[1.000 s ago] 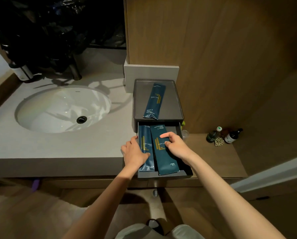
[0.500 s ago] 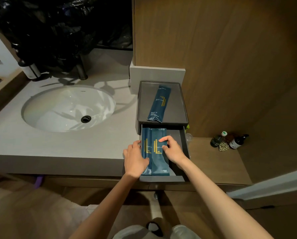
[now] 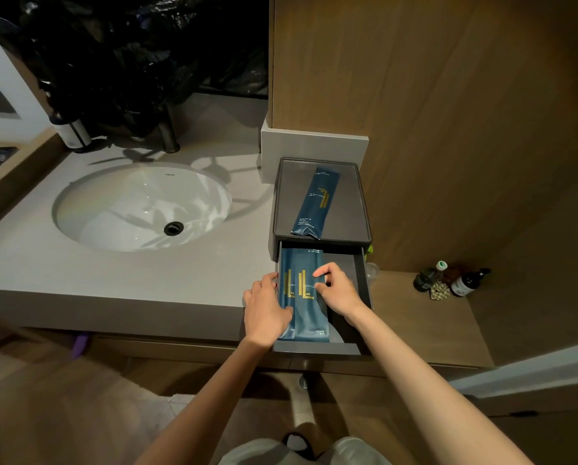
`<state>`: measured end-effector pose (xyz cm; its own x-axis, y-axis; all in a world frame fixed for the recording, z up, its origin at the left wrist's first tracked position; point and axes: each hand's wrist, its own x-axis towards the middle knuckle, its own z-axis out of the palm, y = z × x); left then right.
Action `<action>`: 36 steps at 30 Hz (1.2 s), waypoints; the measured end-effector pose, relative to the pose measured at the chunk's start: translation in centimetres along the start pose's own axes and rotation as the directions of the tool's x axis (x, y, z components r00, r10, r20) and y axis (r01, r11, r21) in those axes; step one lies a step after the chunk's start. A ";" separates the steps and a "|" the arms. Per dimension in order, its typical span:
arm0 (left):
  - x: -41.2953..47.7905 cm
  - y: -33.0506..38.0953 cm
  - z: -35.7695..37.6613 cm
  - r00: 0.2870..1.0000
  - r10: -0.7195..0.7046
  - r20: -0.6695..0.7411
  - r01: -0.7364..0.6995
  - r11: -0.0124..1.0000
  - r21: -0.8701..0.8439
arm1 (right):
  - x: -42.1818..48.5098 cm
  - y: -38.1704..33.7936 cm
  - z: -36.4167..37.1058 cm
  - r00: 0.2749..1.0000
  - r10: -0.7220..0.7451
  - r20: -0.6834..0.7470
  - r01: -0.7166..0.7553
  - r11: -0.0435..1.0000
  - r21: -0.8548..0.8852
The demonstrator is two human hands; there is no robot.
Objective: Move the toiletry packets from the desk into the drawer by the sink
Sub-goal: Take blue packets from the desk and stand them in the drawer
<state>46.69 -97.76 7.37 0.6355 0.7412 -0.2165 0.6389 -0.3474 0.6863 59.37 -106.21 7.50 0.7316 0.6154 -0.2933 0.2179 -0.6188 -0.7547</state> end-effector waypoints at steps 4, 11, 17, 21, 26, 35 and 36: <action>0.0 0.0 0.0 1.000 0.001 0.001 -0.001 1.000 -0.007 | -0.4 0.1 -0.3 0.997 -0.071 -0.031 0.068 0.994 -0.087; 0.1 -0.1 0.0 1.000 0.021 -0.001 -0.021 1.000 -0.013 | -1.8 0.1 -1.4 0.984 -0.079 0.161 0.126 0.945 -0.301; 0.1 -0.1 -0.1 1.000 0.023 -0.004 -0.023 1.000 -0.020 | -2.5 -0.1 -1.0 0.946 -0.225 0.232 0.320 0.759 -0.567; 0.1 0.0 -0.1 1.000 0.019 0.007 -0.019 0.999 -0.030 | -1.7 0.2 -1.0 0.898 -0.136 0.418 0.385 0.700 -0.601; 0.0 0.0 -0.1 1.000 0.008 0.007 -0.008 0.999 -0.046 | -1.3 1.1 -0.6 0.896 -0.143 0.420 0.396 0.685 -0.611; 0.3 0.2 -1.2 0.995 0.043 -0.085 -0.051 0.994 -0.092 | -2.0 -0.5 -2.4 0.922 -0.233 0.310 0.375 0.742 -0.555; 0.5 0.3 -1.7 0.990 0.050 -0.130 -0.065 0.991 -0.114 | -2.2 -0.9 -3.0 0.919 -0.319 0.231 0.394 0.758 -0.519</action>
<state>46.49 -96.49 8.68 0.6050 0.7911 -0.0899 0.5428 -0.3272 0.7735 59.49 -108.44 10.60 0.4536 0.8759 -0.1644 0.7889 -0.4804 -0.3832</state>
